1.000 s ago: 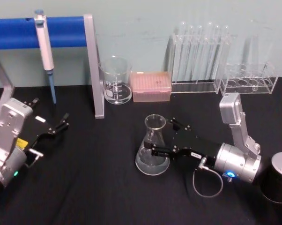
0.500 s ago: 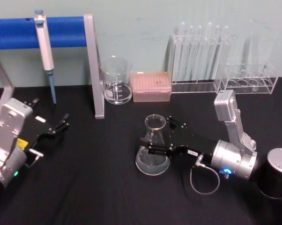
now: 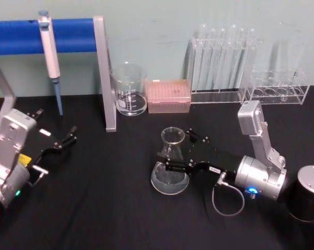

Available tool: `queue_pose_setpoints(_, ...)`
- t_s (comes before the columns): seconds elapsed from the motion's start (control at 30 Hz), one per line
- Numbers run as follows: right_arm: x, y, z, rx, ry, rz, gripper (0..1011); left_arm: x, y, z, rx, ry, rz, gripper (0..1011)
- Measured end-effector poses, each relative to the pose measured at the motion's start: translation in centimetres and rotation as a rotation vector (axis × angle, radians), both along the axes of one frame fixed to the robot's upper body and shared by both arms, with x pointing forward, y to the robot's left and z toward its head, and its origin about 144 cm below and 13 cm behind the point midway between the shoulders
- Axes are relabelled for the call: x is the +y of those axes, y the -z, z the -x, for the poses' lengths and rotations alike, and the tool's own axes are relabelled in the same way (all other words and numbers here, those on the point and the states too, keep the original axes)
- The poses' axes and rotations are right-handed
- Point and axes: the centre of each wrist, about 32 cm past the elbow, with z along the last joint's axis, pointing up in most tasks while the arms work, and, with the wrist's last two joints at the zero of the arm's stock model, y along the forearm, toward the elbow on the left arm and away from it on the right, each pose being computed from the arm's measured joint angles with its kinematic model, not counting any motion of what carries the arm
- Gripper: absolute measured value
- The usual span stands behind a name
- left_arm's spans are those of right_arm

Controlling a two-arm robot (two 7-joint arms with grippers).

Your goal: Grasp the erlenmeyer flask with one hand, shake it three times, then place it back.

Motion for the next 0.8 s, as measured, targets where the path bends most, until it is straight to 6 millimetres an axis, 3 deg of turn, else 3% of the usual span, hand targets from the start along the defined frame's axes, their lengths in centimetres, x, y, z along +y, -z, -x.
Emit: queue_pose_setpoints(0.8,-0.05,-0.03,-0.04,0.002,-0.001,-0.004,1000,0.0,0.0,0.0,0.0,0.0,0.0,1001)
